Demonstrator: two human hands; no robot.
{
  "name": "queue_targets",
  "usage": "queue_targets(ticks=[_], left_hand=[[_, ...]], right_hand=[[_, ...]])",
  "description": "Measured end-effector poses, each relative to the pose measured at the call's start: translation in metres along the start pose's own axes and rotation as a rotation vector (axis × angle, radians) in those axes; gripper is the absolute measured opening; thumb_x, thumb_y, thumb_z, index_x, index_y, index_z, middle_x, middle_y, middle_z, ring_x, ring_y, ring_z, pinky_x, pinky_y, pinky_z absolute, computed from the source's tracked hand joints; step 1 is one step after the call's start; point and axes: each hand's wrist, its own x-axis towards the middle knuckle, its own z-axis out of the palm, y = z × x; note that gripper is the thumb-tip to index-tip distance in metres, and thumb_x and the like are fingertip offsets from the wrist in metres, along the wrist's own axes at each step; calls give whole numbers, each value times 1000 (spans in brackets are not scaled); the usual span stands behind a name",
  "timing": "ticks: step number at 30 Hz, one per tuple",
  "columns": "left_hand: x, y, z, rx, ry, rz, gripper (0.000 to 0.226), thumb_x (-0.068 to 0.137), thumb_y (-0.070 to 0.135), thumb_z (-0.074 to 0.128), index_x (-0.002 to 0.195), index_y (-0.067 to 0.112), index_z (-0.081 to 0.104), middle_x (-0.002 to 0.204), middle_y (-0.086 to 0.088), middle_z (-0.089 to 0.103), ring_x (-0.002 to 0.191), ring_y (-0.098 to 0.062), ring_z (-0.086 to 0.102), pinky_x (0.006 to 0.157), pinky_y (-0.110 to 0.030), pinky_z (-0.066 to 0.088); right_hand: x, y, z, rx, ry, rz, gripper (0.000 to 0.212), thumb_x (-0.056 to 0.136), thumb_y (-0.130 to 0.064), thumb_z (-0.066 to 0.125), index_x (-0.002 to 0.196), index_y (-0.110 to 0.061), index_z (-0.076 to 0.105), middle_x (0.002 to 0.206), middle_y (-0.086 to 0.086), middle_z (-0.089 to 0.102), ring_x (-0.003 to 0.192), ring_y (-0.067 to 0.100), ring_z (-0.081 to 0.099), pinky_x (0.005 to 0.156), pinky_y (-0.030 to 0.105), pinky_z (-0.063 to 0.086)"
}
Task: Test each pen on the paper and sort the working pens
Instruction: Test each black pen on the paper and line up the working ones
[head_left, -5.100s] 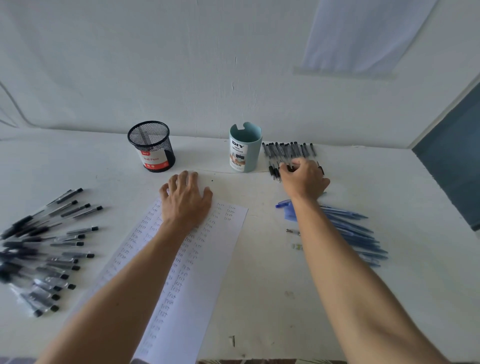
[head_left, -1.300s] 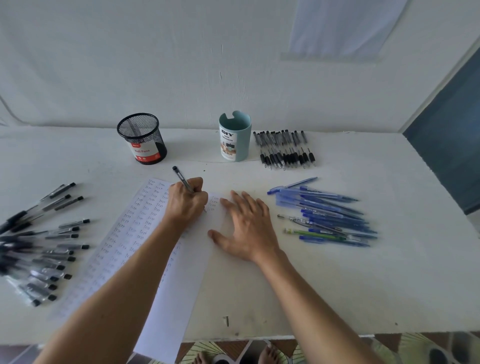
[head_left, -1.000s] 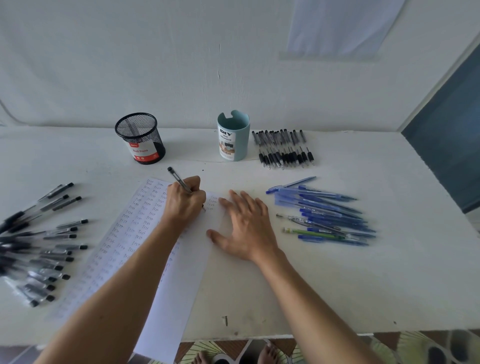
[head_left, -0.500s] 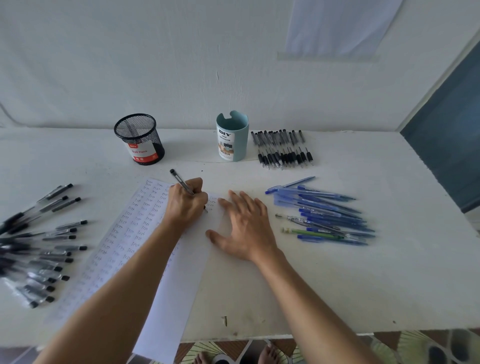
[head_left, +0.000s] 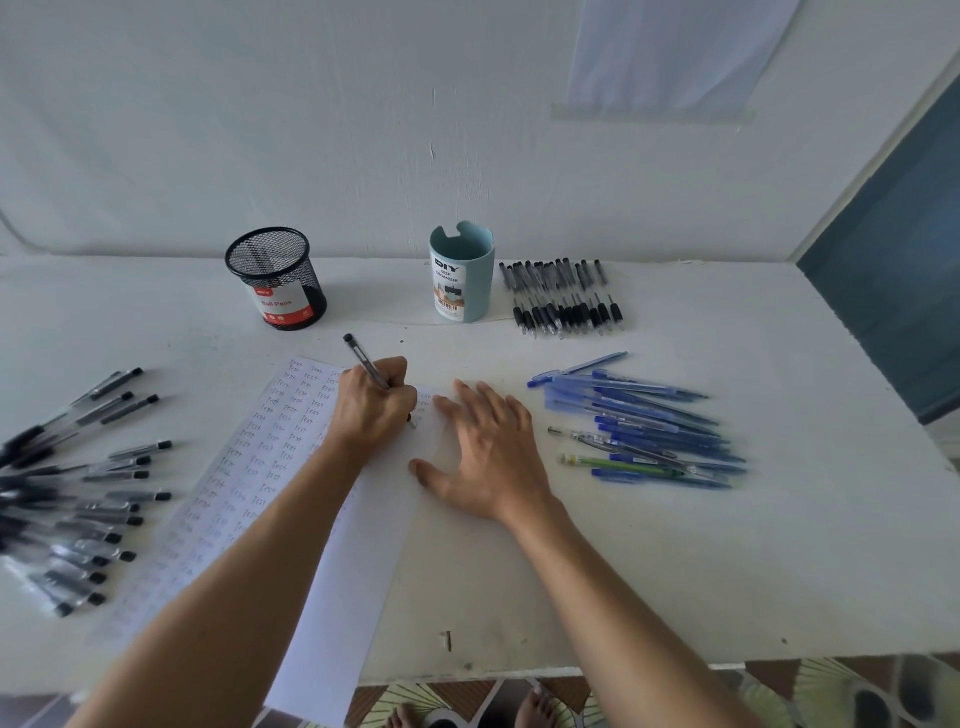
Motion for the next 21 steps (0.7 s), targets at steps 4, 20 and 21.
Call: queue_targets(ticks=[4,20,21], left_hand=[[-2,1,1,-3,2,26,22,58,13,49,54,17,27,53,-3,28,50,-11,23,43,-23,18],[11,3,-15,-766,46,-311,35,107,43,39,93,12,42,44,1,29,32,-12,23,35,-18,24],[11,3,-15,-781,34,-319,40,106,48,37,92,11,44,44,-1,30,31,-12,23,36,-18,24]], right_hand=[[1,0,0,-3,-6,5,98,67,-79,24,151,-28,33,164,1,22,152,23,12,120,47,7],[1,3,-2,-10,-22,-10,97,71,-79,25,153,-28,30,165,-1,19,152,22,12,121,48,8],[0,2,-2,-12,-21,-9,97,71,-79,25,153,-28,30,165,-1,19,152,22,12,121,48,8]])
